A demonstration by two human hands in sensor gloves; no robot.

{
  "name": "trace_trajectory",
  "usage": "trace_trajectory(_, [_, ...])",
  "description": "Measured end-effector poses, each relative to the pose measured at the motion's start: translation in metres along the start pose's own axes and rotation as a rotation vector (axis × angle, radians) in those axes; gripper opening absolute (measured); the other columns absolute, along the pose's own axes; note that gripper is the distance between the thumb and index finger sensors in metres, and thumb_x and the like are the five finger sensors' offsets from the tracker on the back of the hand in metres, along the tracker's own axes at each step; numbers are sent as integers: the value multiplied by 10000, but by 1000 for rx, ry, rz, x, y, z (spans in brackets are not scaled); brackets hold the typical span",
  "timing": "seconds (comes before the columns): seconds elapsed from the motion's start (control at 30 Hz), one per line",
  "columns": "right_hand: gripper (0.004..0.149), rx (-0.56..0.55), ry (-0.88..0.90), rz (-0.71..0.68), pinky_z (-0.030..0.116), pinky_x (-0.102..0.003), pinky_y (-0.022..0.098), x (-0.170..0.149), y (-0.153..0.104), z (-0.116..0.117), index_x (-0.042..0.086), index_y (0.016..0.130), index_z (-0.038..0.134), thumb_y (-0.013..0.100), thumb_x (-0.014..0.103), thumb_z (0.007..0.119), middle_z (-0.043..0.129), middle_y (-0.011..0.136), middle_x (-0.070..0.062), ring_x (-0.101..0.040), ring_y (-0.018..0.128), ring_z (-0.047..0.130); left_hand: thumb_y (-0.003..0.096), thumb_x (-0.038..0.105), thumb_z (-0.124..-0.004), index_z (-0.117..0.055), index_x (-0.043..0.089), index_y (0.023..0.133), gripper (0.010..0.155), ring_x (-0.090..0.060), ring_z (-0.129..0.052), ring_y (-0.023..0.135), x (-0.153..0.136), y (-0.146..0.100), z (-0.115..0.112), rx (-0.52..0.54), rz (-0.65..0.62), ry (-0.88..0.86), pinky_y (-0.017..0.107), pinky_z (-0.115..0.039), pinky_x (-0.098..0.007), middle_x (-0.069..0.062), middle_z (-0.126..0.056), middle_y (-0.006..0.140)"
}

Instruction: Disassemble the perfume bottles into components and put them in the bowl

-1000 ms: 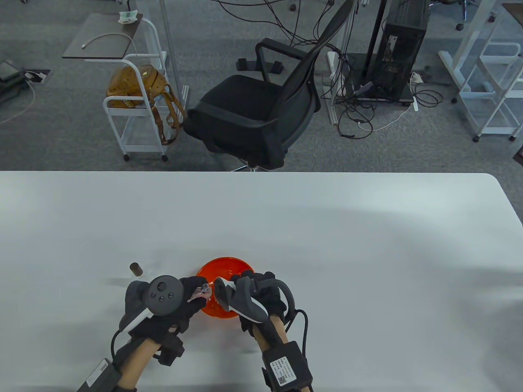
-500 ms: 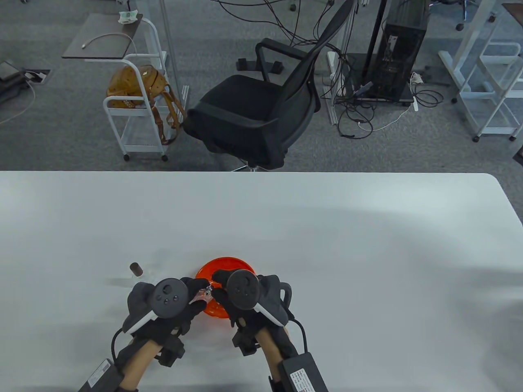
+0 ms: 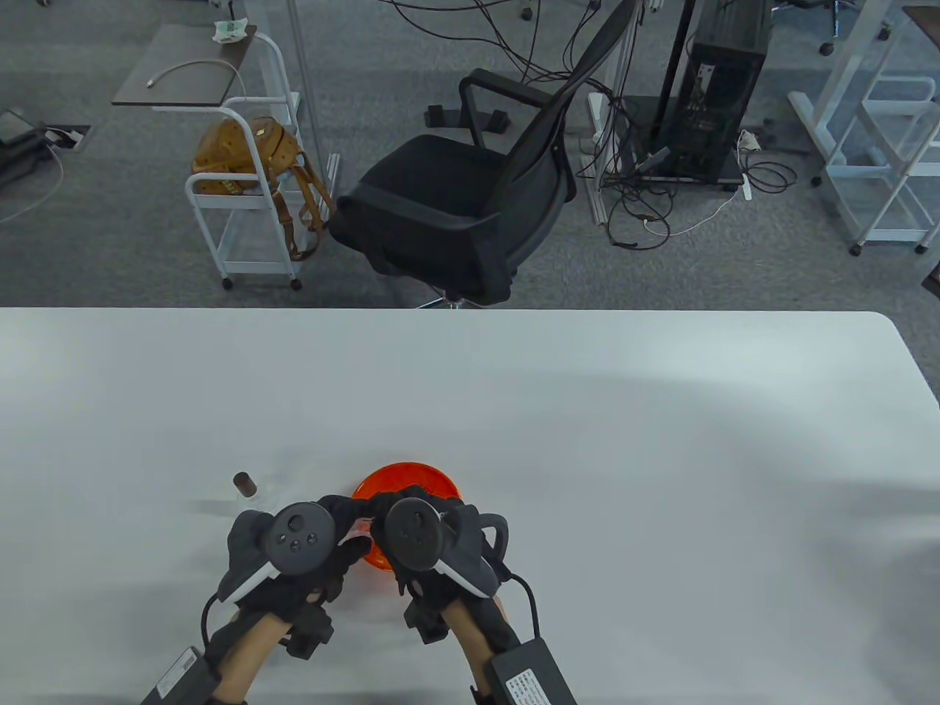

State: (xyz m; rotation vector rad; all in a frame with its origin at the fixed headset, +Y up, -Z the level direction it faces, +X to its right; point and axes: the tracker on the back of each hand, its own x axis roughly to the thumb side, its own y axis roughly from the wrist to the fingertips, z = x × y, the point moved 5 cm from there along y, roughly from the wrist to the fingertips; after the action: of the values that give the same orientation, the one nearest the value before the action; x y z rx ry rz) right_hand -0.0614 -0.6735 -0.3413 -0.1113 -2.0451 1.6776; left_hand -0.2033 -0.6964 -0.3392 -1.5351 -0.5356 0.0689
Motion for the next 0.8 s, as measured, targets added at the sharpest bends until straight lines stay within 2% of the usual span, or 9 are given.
trace_trajectory(0.07, [410, -23, -32, -4, 874, -468, 465, 2, 0, -2, 319, 703, 903, 329, 474, 846, 1035, 584, 66, -51, 312, 1057, 415, 381, -891, -848, 208, 922, 537, -340, -1067, 720, 1, -1, -1, -12, -9, -13, 567, -781, -589, -112, -972, 915])
trace_trajectory(0.23, [486, 34, 12, -10, 840, -479, 510, 1, 0, 2, 303, 823, 791, 352, 389, 869, 917, 786, 36, -48, 428, 1019, 414, 372, -895, -859, 188, 917, 537, -323, -1072, 663, 1, 0, 2, 21, -13, -26, 553, -789, -570, -127, -977, 893])
trace_trajectory(0.33, [447, -3, -4, -6, 872, -467, 472, -1, 0, 1, 314, 743, 874, 349, 510, 791, 1017, 621, 50, -53, 329, 1059, 404, 373, -913, -873, 198, 910, 537, -319, -1072, 656, -1, -2, 3, 22, -17, -41, 552, -791, -566, -124, -982, 891])
trace_trajectory(0.4, [417, -8, 6, 2, 878, -463, 461, -2, 0, 1, 311, 719, 888, 340, 473, 823, 1029, 583, 53, -48, 293, 1057, 399, 379, -915, -879, 198, 905, 539, -310, -1080, 646, 1, -2, 4, 24, -28, -34, 547, -800, -560, -123, -990, 883])
trace_trajectory(0.5, [474, 53, 43, -15, 840, -475, 513, -1, 0, 4, 316, 807, 798, 347, 403, 866, 927, 767, 44, -49, 427, 1021, 397, 376, -913, -881, 191, 903, 540, -304, -1087, 632, 2, -3, 5, 43, -24, -16, 545, -807, -556, -122, -996, 874])
trace_trajectory(0.57, [476, 54, 47, -11, 839, -477, 514, -1, 0, 3, 314, 817, 796, 353, 399, 865, 915, 788, 37, -51, 435, 1020, 398, 367, -915, -881, 187, 904, 538, -311, -1084, 637, 0, -2, 6, 42, -23, -32, 546, -803, -558, -123, -992, 879])
trace_trajectory(0.63, [443, 16, 17, -10, 860, -470, 488, -1, 0, 2, 323, 761, 855, 355, 491, 802, 995, 667, 48, -60, 369, 1054, 397, 357, -921, -877, 190, 909, 540, -323, -1076, 651, -1, -1, 5, 28, -26, -50, 553, -795, -563, -140, -985, 888])
trace_trajectory(0.7, [407, 1, 13, -8, 871, -467, 468, -1, 0, 2, 313, 724, 888, 355, 470, 813, 1023, 599, 49, -56, 311, 1056, 399, 349, -921, -872, 189, 914, 542, -321, -1076, 659, 0, -2, 2, 12, -33, -34, 556, -797, -560, -123, -982, 896])
trace_trajectory(0.8, [470, 40, 6, -22, 846, -473, 509, 0, 0, 5, 316, 803, 805, 347, 413, 859, 941, 754, 47, -49, 421, 1029, 400, 329, -918, -866, 182, 921, 543, -319, -1077, 655, 1, -2, 4, 33, -26, -3, 558, -798, -559, -127, -980, 895])
